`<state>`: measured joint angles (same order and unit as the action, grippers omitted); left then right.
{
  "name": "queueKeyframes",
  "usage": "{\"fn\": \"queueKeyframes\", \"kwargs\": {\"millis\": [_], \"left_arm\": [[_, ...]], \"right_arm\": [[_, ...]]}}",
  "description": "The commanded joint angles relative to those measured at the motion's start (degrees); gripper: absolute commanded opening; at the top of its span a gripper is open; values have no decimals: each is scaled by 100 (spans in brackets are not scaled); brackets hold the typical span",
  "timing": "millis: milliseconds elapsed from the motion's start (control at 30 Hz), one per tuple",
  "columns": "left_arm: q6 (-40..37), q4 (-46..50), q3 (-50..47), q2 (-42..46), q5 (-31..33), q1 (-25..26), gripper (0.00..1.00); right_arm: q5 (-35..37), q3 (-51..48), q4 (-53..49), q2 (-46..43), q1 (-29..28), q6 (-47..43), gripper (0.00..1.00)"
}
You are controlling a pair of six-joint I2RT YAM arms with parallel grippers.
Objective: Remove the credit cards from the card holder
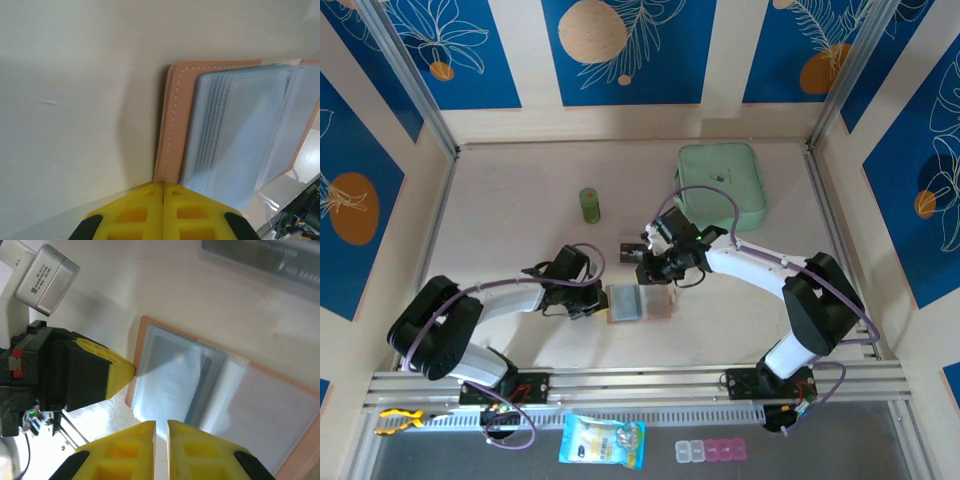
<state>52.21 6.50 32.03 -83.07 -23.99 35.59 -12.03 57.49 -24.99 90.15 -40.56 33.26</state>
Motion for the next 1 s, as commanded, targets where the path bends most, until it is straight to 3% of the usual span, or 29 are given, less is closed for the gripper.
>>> {"fn": "queueKeyframes", "kwargs": {"millis": [0, 567, 967], "left_arm": [[70, 71, 73, 13, 39, 67, 0], [13, 141, 283, -49, 38, 91, 0], [-144, 251, 176, -256, 274, 83, 0]], "right_arm": [[-360, -106, 115, -92, -52, 849, 15], [-671, -621, 1121, 280, -251, 1657, 34], [-853, -718, 1400, 507, -268, 1789, 32]]}}
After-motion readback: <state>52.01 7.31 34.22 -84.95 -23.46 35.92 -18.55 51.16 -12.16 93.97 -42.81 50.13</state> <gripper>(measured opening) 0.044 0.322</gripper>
